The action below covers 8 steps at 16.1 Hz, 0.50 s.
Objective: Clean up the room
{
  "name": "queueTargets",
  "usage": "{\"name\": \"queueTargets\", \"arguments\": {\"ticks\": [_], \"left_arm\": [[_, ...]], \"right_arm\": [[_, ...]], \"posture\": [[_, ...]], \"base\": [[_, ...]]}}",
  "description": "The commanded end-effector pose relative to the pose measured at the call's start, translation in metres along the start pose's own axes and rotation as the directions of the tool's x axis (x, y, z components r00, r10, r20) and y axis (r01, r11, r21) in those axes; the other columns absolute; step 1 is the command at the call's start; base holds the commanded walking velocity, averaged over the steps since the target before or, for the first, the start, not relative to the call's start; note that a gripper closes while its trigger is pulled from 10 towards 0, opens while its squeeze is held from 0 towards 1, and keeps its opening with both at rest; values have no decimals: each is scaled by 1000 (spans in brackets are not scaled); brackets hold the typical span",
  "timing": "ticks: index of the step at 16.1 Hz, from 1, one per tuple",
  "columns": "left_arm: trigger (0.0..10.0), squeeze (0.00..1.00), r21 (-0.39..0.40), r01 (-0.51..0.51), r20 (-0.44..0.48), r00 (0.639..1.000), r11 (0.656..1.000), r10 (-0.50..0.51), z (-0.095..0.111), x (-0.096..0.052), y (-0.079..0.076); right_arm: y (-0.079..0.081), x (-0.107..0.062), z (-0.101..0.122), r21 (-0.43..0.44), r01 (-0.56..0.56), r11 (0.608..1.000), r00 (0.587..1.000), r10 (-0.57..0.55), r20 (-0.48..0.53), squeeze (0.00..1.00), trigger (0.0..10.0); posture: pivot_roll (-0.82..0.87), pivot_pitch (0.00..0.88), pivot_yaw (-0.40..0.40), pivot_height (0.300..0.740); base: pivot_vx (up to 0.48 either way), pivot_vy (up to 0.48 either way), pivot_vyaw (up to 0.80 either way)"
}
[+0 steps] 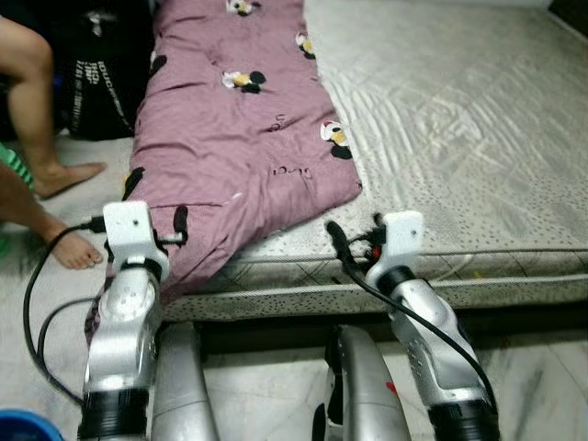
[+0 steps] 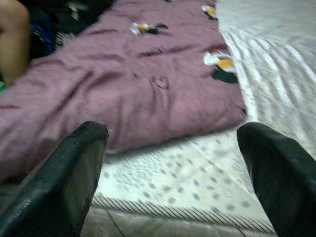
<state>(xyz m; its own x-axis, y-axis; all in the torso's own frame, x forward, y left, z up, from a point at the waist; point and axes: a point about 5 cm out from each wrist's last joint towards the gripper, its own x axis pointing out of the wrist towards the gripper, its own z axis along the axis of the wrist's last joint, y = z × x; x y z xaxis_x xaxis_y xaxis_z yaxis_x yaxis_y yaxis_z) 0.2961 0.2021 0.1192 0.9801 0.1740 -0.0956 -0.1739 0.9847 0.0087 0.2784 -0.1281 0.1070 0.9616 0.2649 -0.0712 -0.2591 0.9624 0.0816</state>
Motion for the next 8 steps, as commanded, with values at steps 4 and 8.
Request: {"name": "queueTargets", "arguments": {"ticks": [4, 8], "left_arm": [[10000, 0, -29, -36, -94, 995, 999, 33, 1, 38, 6], [10000, 0, -32, 12, -188, 982, 999, -17, 5, 69, -21]], "right_arm": [[-20, -27, 5, -22, 123, 992, 992, -123, -9, 0, 10000], [-42, -59, 1, -51, 220, 974, 973, -223, -56, 0, 10000]], "posture": [[-123, 161, -55, 533], [-191, 182, -47, 533]], "base": [[0, 0, 0], [0, 0, 0]]}}
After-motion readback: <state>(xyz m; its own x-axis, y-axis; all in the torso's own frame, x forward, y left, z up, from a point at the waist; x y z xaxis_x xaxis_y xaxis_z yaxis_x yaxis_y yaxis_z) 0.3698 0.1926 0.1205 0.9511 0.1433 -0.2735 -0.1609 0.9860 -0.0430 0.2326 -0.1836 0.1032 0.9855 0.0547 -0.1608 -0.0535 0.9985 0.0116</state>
